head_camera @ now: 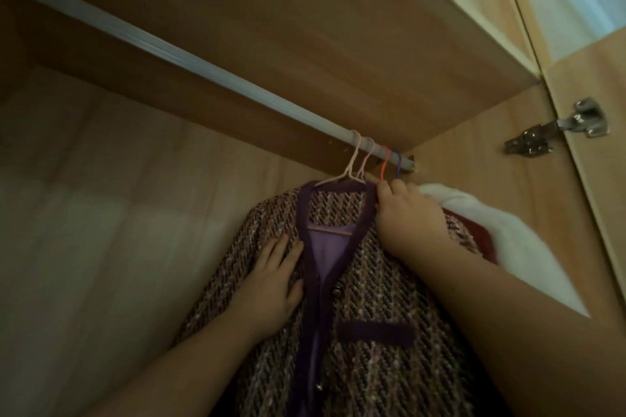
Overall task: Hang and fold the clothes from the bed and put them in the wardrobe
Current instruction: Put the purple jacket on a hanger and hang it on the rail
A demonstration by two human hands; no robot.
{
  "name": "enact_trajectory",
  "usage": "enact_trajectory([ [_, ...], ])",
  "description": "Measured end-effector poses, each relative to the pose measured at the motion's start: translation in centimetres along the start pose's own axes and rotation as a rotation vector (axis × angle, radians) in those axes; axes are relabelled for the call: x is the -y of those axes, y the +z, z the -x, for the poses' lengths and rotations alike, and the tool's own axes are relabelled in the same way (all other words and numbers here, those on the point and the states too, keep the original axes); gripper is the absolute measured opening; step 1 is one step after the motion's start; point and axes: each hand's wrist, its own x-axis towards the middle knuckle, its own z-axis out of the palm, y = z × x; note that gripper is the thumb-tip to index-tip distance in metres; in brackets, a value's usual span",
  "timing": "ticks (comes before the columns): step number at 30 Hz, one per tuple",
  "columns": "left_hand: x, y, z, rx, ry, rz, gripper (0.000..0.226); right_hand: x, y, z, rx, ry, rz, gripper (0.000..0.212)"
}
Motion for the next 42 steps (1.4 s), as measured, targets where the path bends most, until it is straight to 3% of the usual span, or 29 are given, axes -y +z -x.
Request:
enact_trajectory([
  [3,-1.0,-0.6,3.1,0.061,-0.014,-0.060,0.071,0.9,-1.5,3.3,0.057,-0.002,0.104,0.062],
  [11,-6.2,-4.4,15.0,0.160,-0.145,0.008,0.074,3.9,-5.0,18.7,0.197,-0.076,-0.060,0.062],
  [18,-16.9,-10.8,27.8,0.239,-0.126,0.005,0.072,4.0,-8.5,35.9,0.420,0.015,-0.313,0.066],
  [23,-25.4,-10.6,37.4,0.438,-0.084,-0.034,0.073,0.8,-14.8,48.0,0.639,0.122,-0.424,0.069],
  [27,-34.7,-10.0,44.8,0.653,-0.043,0.073,0.071,-4.9,-23.0,58.6,0.752,0.243,-0.358,0.068],
  [34,-57.2,-11.7,55.6,0.860,0.104,0.363,0.073,-17.8,-41.4,77.0,0.855,0.575,-0.048,0.072],
  [42,-81.7,-14.8,65.4,1.154,0.526,0.564,0.082,-26.1,-62.1,93.5,1.049,0.885,0.331,0.068],
])
